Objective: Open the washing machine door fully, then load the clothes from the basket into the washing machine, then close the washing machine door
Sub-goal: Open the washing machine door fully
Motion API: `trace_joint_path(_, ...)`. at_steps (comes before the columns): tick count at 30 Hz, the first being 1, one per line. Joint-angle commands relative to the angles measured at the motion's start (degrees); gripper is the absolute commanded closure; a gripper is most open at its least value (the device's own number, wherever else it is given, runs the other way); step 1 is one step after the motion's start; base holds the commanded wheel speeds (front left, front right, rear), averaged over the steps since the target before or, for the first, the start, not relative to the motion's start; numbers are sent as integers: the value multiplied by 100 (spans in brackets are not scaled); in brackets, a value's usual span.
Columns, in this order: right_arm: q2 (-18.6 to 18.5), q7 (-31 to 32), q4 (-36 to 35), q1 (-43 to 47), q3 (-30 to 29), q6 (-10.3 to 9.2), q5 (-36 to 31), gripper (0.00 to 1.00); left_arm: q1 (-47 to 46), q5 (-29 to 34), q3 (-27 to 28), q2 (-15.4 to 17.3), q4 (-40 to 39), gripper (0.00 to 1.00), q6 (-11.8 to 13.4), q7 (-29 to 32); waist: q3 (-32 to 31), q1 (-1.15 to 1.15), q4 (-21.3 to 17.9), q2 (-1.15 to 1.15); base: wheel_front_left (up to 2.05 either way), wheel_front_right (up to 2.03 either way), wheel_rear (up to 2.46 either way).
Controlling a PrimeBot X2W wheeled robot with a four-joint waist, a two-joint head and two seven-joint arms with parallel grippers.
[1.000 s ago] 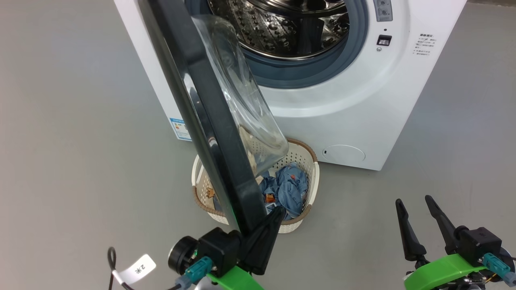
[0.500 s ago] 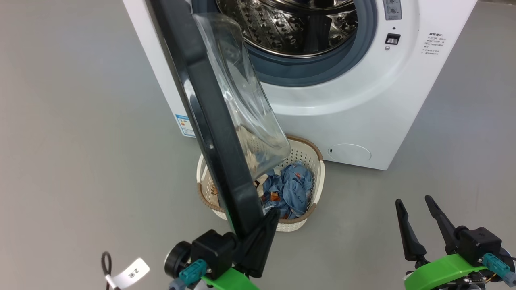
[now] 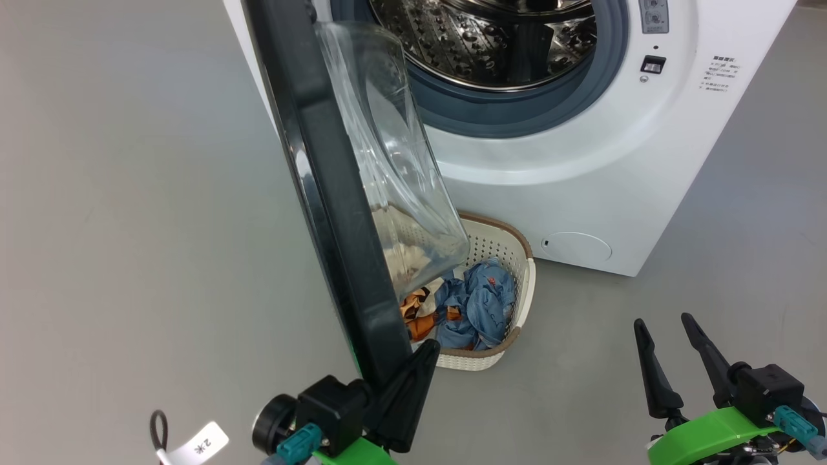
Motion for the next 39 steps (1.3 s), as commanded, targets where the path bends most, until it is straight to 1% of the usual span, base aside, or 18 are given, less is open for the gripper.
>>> trace_joint_path(1, -49, -69, -133, -203, 139, 55, 15, 0, -130, 62, 288, 186, -142, 100, 114, 18, 1, 0, 17, 0, 0, 0, 0)
trace_joint_path(11, -53, -69, -108, -150, 111, 55, 37, 0, 39, 91, 277, 407, -428, 100, 189, 118, -78, 0, 150, 0, 0, 0, 0)
trace_joint_path(18, -76, -69, -102, -142, 116, 55, 50, 0, 161, 97, 227, 536, -624, 100, 196, 169, -111, 0, 210, 0, 0, 0, 0)
trace_joint_path(27, -76, -69, -103, -151, 129, 55, 84, 0, 187, 53, 310, 553, -564, 100, 311, 190, -84, 0, 182, 0, 0, 0, 0)
trace_joint_path(39, -84, -69, -89, -166, 75, 55, 116, 0, 173, 12, 347, 518, -470, 100, 394, 182, -70, 0, 234, 0, 0, 0, 0)
